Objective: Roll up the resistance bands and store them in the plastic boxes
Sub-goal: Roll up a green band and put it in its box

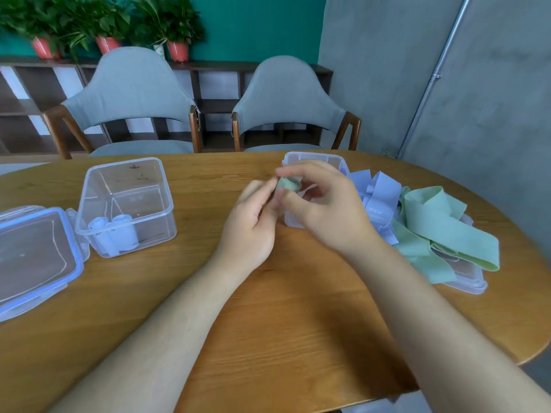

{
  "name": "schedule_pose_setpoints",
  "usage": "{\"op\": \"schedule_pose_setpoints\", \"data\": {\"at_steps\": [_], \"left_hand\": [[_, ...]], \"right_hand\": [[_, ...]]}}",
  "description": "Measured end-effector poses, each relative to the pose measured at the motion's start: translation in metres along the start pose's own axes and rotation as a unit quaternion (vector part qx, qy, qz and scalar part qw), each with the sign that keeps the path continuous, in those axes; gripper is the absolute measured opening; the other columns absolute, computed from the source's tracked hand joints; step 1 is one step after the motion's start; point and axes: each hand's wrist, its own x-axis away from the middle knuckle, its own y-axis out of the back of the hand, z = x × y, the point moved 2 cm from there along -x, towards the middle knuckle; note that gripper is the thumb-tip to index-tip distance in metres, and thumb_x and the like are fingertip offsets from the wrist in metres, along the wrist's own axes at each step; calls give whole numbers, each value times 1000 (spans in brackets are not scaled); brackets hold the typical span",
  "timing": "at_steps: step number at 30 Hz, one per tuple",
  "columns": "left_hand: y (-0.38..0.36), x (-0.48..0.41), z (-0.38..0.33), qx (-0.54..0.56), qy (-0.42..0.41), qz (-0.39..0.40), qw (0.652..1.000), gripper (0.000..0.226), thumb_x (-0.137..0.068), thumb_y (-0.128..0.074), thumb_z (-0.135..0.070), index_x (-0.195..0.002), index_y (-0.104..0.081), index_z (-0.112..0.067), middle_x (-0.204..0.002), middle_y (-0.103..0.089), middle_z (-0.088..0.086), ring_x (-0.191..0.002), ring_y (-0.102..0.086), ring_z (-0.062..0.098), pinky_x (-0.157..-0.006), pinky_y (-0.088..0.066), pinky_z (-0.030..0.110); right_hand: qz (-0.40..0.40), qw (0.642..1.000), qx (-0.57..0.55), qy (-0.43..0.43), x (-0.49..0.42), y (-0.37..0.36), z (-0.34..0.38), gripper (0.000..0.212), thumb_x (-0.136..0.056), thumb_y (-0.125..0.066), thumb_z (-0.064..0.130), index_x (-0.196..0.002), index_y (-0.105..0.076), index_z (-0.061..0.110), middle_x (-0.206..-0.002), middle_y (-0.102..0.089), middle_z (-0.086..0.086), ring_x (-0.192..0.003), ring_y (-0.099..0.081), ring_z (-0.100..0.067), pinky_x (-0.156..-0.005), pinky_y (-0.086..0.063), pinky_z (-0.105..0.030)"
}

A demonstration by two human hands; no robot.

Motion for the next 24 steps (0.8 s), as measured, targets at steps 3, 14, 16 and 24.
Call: {"op": "schedule_pose_setpoints", "data": {"at_steps": [3, 14, 16, 24], "left_hand": [[-1, 0, 1, -21, -20, -12, 1000, 33, -106, -46, -14, -134, -60, -5, -107, -61, 5, -104, -58, 13, -91, -44, 16], [-12, 5, 12, -122, 25, -17, 992, 53, -100, -57, -33, -148, -42, -20, -136, -47, -10, -128, -45, 4, -108, -39, 26], [-16, 6, 18, -164, 32, 21, 986, 57, -98, -59, -35, -149, -41, -19, -144, -42, -9, -135, -39, 4, -114, -33, 25], [-20, 3, 28, -145, 60, 39, 987, 48, -97, -62, -31, -141, -52, -16, -139, -46, -12, -127, -46, -1, -112, -39, 26]], "right_hand": [[103, 993, 5, -58, -20, 20, 10, 17, -88, -74, 20, -104, -76, 23, -80, -67, 20, -70, -60, 2, -69, -46, -15], [121, 962, 210, -123, -85, 47, 0, 5, -76, -75, 24, -81, -75, 23, -69, -71, 11, -58, -61, -4, -63, -54, -21], [150, 938, 271, -155, -90, 38, -18, 8, -77, -75, 24, -83, -76, 20, -81, -73, 3, -66, -64, -10, -71, -59, -28], [274, 897, 249, -240, -88, 8, -47, 24, -80, -80, 30, -98, -74, 17, -89, -76, 0, -72, -75, -11, -85, -60, -35]]}}
